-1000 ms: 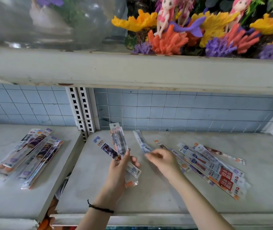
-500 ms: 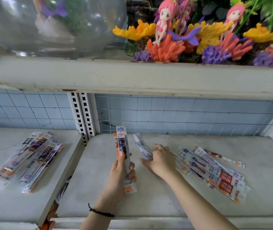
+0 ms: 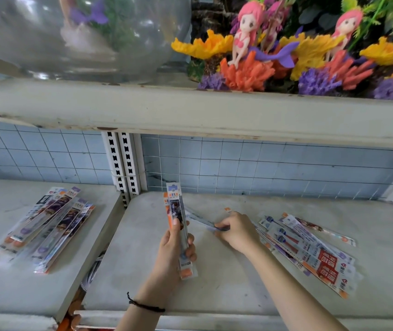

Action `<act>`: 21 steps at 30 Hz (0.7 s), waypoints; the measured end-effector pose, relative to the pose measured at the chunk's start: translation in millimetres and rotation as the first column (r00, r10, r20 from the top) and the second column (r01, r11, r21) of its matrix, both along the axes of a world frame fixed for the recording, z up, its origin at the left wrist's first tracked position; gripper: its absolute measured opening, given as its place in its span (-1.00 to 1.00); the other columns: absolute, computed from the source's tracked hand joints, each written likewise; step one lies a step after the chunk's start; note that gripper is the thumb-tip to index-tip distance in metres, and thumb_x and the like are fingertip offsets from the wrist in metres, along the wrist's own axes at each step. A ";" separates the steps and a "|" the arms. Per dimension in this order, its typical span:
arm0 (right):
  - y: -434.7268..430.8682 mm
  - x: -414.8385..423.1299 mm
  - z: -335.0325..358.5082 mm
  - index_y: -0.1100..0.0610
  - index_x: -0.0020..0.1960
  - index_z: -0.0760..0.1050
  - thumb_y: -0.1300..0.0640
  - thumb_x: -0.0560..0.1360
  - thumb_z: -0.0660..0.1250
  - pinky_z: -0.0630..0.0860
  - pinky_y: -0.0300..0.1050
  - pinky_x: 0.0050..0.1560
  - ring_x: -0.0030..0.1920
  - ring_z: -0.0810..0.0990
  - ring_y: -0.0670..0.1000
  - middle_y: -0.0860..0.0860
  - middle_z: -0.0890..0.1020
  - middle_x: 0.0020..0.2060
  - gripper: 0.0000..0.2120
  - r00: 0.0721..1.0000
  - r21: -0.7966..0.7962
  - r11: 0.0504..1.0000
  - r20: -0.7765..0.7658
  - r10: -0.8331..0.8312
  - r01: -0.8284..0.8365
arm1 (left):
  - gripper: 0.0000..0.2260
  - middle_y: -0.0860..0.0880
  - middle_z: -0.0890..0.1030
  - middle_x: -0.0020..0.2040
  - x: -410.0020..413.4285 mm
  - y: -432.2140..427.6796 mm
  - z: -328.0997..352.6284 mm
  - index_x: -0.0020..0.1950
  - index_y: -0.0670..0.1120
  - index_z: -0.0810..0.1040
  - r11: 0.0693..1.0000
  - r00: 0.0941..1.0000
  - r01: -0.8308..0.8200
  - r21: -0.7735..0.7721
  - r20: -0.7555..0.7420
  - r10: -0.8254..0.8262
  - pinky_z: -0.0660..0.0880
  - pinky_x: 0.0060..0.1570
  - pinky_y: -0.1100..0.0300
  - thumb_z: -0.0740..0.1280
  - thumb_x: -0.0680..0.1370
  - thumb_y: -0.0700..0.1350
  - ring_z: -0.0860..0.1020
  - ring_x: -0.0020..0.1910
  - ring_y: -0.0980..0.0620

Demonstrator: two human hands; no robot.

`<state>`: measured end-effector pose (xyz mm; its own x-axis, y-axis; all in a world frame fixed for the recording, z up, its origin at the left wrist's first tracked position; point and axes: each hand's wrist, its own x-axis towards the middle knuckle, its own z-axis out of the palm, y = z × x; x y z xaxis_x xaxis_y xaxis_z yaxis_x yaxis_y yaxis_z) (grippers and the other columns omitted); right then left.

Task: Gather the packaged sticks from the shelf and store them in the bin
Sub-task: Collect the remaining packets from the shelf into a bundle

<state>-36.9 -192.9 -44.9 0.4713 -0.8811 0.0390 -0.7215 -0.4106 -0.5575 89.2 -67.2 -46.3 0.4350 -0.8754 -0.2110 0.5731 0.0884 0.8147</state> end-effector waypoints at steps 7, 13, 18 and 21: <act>13.2 -7.6 6.8 0.16 -0.43 0.50 0.05 0.38 0.36 0.34 -0.09 -0.52 -0.59 0.34 -0.09 0.09 0.50 -0.56 -0.74 0.995 0.043 0.998 0.090 0.043 -0.047 | -0.64 -0.07 0.38 -0.41 0.1 -0.5 -1.2 0.13 -0.18 0.39 1.000 1.000 0.002 -0.016 -0.007 -0.002 0.29 -0.59 0.29 0.11 0.61 0.11 0.27 -0.61 0.09; 22.7 3.7 8.4 0.14 -0.13 0.64 -0.03 0.38 0.45 0.53 -0.07 -0.37 -0.29 0.61 0.05 0.00 0.63 -0.16 -0.77 1.000 -0.007 1.000 -0.010 -0.015 0.015 | -0.65 -0.07 0.38 -0.40 0.8 0.3 -1.5 0.09 -0.18 0.40 0.999 1.000 -0.001 -0.032 0.006 0.001 0.29 -0.60 0.27 0.13 0.60 0.12 0.26 -0.60 0.09; 21.0 5.7 4.0 0.10 -0.17 0.60 -0.22 0.29 0.45 0.52 -0.08 -0.23 -0.16 0.59 -0.02 -0.08 0.59 -0.13 -0.62 1.000 -0.009 1.000 -0.024 0.007 -0.007 | -0.69 -0.06 0.38 -0.40 1.0 -0.2 -1.2 0.06 -0.14 0.39 0.999 1.000 -0.002 -0.046 0.013 0.003 0.30 -0.59 0.25 0.11 0.61 0.11 0.28 -0.60 0.08; 22.4 6.9 6.0 0.03 -0.08 0.61 -0.12 0.29 0.52 0.50 -0.12 -0.11 -0.09 0.56 -0.07 -0.15 0.54 -0.14 -0.69 1.000 0.054 0.998 0.009 0.011 -0.011 | -0.69 -0.06 0.39 -0.41 0.7 -0.2 -1.5 0.02 -0.14 0.38 0.999 1.000 0.003 -0.050 0.012 -0.002 0.31 -0.58 0.25 0.11 0.61 0.10 0.28 -0.59 0.08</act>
<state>-30.0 -170.6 -38.9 0.4810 -0.8767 -0.0050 -0.7123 -0.3874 -0.5853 89.9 -67.4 -47.8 0.4350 -0.8858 -0.1617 0.5634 0.1277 0.8162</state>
